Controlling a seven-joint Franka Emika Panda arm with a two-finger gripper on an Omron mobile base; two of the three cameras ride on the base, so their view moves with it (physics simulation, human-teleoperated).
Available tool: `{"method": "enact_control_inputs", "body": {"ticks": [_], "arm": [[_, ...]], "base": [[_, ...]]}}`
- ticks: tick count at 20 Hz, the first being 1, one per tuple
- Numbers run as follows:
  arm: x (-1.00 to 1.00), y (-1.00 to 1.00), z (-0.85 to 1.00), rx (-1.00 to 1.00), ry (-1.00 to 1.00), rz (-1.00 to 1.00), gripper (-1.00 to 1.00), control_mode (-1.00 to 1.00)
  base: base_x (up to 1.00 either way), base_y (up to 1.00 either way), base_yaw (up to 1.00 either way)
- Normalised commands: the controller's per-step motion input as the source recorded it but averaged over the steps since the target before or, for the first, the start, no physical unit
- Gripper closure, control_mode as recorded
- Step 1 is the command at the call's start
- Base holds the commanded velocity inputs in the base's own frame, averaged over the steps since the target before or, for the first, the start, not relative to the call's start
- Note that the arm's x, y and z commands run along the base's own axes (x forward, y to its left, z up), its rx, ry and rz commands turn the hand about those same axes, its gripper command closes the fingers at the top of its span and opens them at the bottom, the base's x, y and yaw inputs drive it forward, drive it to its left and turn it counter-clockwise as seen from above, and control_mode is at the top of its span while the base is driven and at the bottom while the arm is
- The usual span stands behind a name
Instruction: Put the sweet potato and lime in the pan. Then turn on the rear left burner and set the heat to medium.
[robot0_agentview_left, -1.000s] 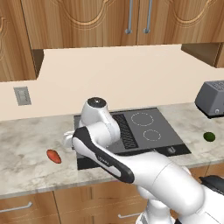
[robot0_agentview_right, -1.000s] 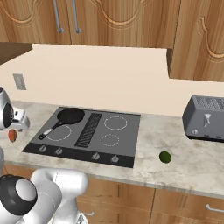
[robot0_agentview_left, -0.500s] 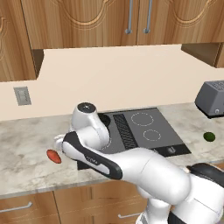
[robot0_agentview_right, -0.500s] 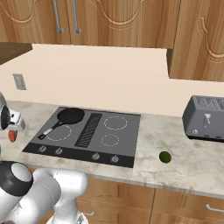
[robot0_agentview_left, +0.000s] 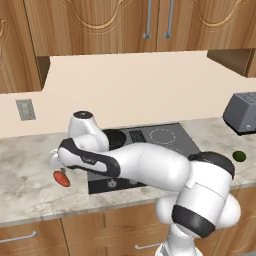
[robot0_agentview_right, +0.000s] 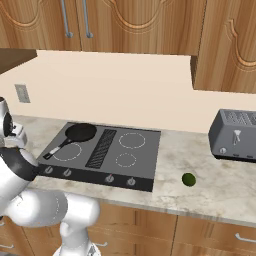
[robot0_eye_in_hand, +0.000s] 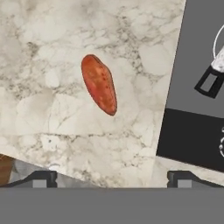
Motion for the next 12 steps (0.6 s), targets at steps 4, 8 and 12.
{"method": "enact_control_inputs", "body": {"ticks": [4,8,12], "arm": [[0.15,0.00,0.00,0.00,0.01,0.00,-1.00,-1.00],[0.22,0.03,-0.05,0.00,0.00,0.00,-1.00,-1.00],[0.26,0.14,-0.22,0.00,0.00,0.00,-1.00,-1.00]], "base": [[0.00,0.00,0.00],[0.00,0.00,0.00],[0.00,0.00,0.00]]}}
